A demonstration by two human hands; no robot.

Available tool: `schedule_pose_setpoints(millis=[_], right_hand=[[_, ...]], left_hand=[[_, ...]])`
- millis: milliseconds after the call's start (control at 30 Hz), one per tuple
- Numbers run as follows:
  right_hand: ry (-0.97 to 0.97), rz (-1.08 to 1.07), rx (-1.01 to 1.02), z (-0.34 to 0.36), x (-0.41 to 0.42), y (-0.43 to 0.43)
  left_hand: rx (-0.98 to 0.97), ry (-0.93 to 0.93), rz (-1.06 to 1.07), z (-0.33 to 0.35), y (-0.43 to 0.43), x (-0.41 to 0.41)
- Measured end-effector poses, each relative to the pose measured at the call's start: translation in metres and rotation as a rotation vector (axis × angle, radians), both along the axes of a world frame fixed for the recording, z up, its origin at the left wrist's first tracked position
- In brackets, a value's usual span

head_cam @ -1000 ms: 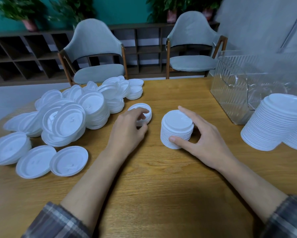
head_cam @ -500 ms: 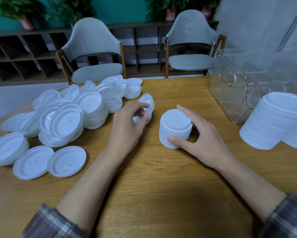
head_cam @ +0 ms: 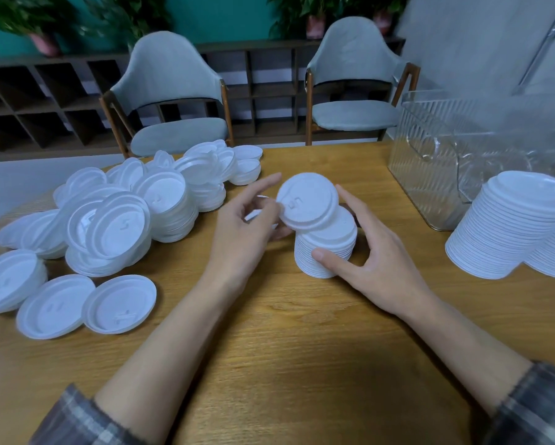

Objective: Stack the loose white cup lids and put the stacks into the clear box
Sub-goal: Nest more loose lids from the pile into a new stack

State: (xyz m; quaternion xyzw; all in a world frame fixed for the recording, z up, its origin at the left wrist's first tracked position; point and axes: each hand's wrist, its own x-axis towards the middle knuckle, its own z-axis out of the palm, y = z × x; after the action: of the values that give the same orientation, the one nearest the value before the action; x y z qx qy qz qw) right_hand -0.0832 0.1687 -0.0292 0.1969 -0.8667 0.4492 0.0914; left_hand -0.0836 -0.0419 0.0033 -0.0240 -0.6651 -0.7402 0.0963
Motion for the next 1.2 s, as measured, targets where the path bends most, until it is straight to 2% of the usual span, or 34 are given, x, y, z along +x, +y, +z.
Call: schedule_pose_setpoints(millis=[133,333,567,733,867,967,1100,1200], right_hand=[[0.003,0.010,-0.019,-0.001,0.001,0.000],[0.021,0.007,-0.003,-0.002,0.000,0.001],[0.021,0.016,0.000,-0.002,0.000,0.001],[0.009,0.018,-0.019,0.000,0.002,0.000],[0.018,0.034,-0.017,0.000,0.003,-0.001],[0.045,0.035,-0.020,-0.001,0.002,-0.002],[0.046,0.030,-0.007,-0.003,0.001,-0.001],[0.033,0.027,-0.003,-0.003,0.001,-0.001]], left_hand=[[-0.329,0.045,-0.020,-0.010,0.005,0.001],[-0.571,0.081,0.002,-0.011,0.004,0.005],[-0.474,0.145,-0.278,-0.007,-0.002,0.006],[-0.421,0.109,-0.100,-0.008,0.000,0.005],[-0.558,0.148,0.021,-0.018,0.010,0.007],[-0.576,0.140,-0.026,-0.018,0.012,0.006],[-0.406,0.061,-0.229,-0.011,0.000,0.002],[-0.405,0.070,-0.190,-0.008,-0.002,0.003]])
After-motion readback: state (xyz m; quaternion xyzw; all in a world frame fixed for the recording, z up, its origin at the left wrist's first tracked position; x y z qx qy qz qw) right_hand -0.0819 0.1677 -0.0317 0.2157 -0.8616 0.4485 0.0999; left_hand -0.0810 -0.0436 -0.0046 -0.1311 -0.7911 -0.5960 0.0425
